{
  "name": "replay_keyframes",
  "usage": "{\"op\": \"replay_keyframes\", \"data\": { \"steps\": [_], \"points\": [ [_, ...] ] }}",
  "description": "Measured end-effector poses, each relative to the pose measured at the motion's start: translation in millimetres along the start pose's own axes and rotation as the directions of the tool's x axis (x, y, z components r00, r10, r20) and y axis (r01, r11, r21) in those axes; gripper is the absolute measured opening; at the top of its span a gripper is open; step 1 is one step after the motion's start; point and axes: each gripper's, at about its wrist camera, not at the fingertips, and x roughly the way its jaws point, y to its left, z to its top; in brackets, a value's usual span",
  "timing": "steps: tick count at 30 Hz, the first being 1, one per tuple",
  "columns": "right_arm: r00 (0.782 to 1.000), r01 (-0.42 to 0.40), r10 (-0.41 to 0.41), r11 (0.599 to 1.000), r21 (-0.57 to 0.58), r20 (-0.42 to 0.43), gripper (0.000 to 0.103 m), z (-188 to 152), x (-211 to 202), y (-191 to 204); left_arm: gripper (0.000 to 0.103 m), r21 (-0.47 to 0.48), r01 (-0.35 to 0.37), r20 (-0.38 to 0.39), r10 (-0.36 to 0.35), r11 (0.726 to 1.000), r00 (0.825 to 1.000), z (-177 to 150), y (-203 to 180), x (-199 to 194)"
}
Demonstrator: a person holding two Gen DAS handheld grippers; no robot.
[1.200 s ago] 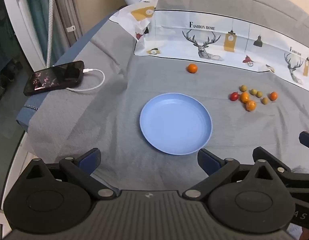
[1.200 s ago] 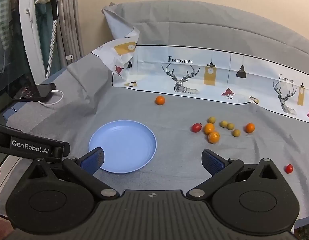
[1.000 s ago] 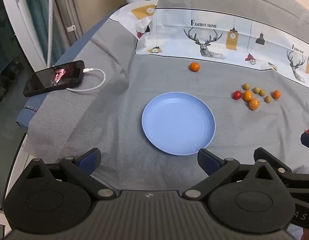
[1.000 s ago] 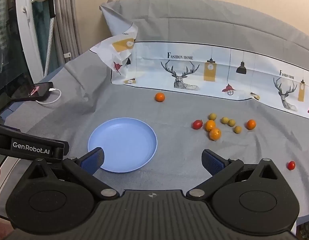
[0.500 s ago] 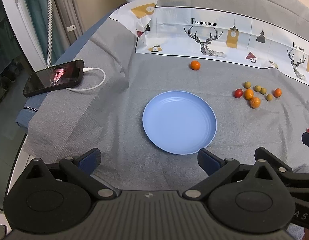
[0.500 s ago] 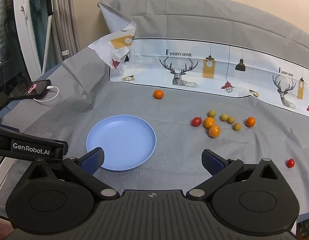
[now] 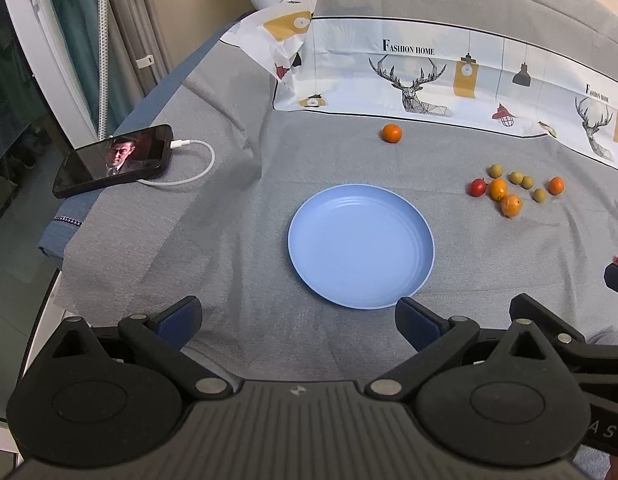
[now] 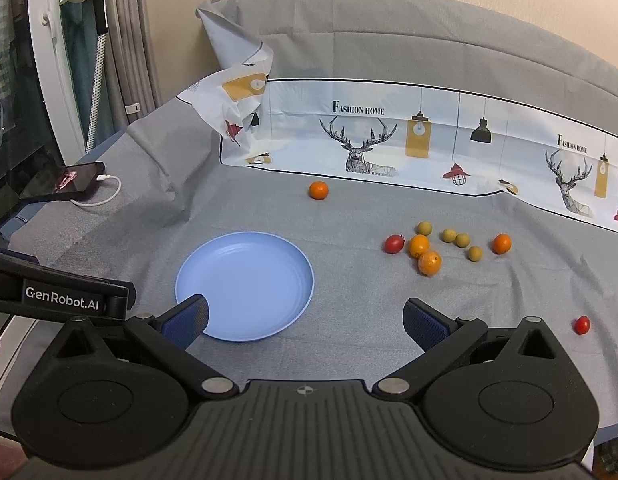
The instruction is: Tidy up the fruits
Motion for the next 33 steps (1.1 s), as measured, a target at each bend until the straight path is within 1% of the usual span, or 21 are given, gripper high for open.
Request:
{"op": "replay_keyframes", "data": {
  "steps": [5,9,14,17,18,20,22,24,26,28,30,31,33],
  "points": [
    [1.000,0.005,-0.005,1.000,-0.003,-0.013,0.103,0.6,0.0,-1.3,0.102,0.002,-0.001,0.000,0.001,1.000,1.000,1.4,-0.2,-0.3],
    [1.000,0.014,-0.014,1.000,-0.016,-0.001,0.103,-0.6,0.3,-0.9,0.102,0.002,-0.002,-0.001,0.002,1.000,1.000,1.0,0.3,-0.1],
    [1.000,0.006,-0.006,1.000,-0.009,-0.008,0.103,-1.8,0.5,-1.2,0.102,0.004,-0.009,-0.008,0.009,1.000,1.000,1.3,1.9,1.8],
    [0.998,-0.021,0.023,0.999,0.027,-0.051,0.103,0.7,4.5,-3.9,0.102,0.003,-0.008,-0.022,0.008,1.000,1.000,3.2,1.8,5.7],
    [0.996,-0.047,0.052,0.997,0.063,-0.076,0.103,3.1,7.7,-8.3,0.102,0.003,-0.002,-0.028,0.002,1.000,1.000,3.8,1.1,7.1],
    [0.995,-0.055,0.063,0.994,0.091,-0.079,0.103,2.6,10.4,-13.7,0.103,0.000,0.025,-0.043,-0.025,1.000,0.999,7.7,-2.3,10.3],
    [0.998,-0.035,0.041,0.994,0.104,-0.054,0.103,0.2,12.1,-21.5,0.103,-0.004,0.060,-0.058,-0.061,0.998,0.997,12.0,-7.3,13.7],
    [1.000,0.007,-0.005,0.994,0.112,-0.015,0.103,-2.2,13.9,-34.1,0.103,0.006,0.086,-0.062,-0.086,0.996,0.994,17.8,-17.3,17.6],
    [0.998,0.049,-0.052,0.989,0.143,0.018,0.103,-5.1,17.6,-53.6,0.103,0.032,0.103,-0.058,-0.101,0.994,0.993,23.9,-32.7,21.5],
    [0.994,0.102,-0.109,0.977,0.189,0.027,0.103,-6.8,24.5,-77.4,0.103,0.064,0.130,-0.057,-0.126,0.990,0.990,33.8,-52.3,28.4],
    [0.983,0.167,-0.180,0.954,0.249,0.032,0.103,-10.0,33.2,-109.6,0.103,0.092,0.161,-0.063,-0.156,0.983,0.986,43.9,-73.6,38.0],
    [0.973,0.211,-0.227,0.941,0.263,0.031,0.103,-11.8,36.6,-124.5,0.103,0.107,0.178,-0.070,-0.171,0.978,0.983,51.8,-85.8,46.7],
    [0.949,0.296,-0.314,0.898,0.327,0.004,0.103,-17.2,48.6,-159.8,0.103,0.124,0.195,-0.088,-0.185,0.973,0.979,66.0,-106.7,65.1]
  ]
}}
